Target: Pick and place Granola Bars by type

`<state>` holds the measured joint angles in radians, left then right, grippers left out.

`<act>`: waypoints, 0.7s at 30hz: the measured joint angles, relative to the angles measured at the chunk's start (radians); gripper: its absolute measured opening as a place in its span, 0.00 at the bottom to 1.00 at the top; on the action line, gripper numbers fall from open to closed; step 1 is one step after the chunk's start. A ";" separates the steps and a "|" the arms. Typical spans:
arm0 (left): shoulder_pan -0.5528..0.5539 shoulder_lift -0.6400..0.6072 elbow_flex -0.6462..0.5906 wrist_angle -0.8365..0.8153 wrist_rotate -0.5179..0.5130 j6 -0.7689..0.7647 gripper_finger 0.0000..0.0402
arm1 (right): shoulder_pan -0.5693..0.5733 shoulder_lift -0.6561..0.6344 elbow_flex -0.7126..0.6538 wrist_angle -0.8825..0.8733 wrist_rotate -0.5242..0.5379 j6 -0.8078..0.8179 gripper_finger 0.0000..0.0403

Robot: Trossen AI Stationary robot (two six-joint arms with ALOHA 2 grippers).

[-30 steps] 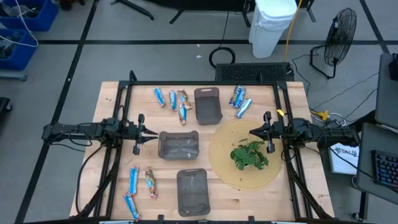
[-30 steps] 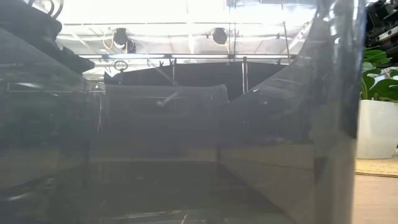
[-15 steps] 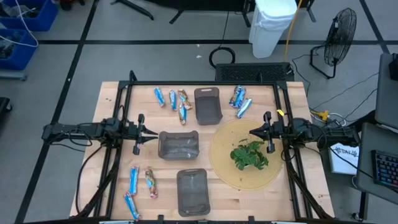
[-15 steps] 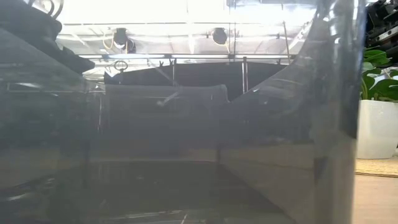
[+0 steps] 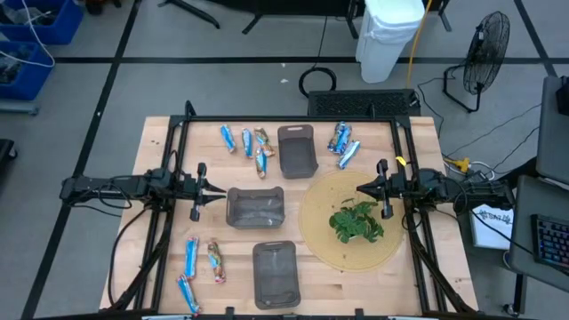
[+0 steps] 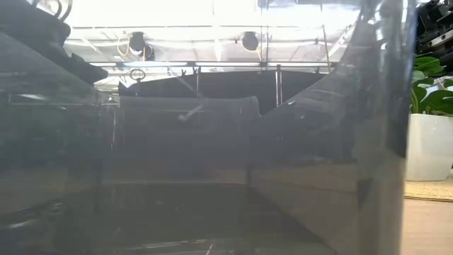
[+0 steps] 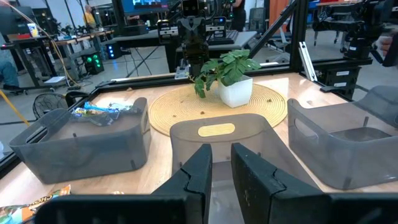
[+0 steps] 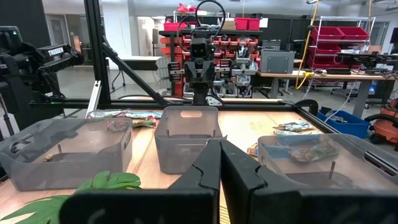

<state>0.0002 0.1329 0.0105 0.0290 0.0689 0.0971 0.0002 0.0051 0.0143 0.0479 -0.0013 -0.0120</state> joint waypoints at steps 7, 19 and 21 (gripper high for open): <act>0.000 0.000 0.000 0.001 0.000 0.002 0.17 | 0.000 0.000 0.000 0.000 0.000 0.000 0.00; -0.001 0.003 -0.001 0.081 -0.021 -0.017 0.17 | 0.000 0.000 0.000 0.076 0.053 0.034 0.00; 0.000 0.006 0.000 0.092 -0.066 0.004 0.17 | 0.000 0.000 0.000 0.076 0.053 0.034 0.00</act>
<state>0.0003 0.1384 0.0105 0.1207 0.0026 0.1007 0.0002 0.0051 0.0140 0.1234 0.0521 0.0219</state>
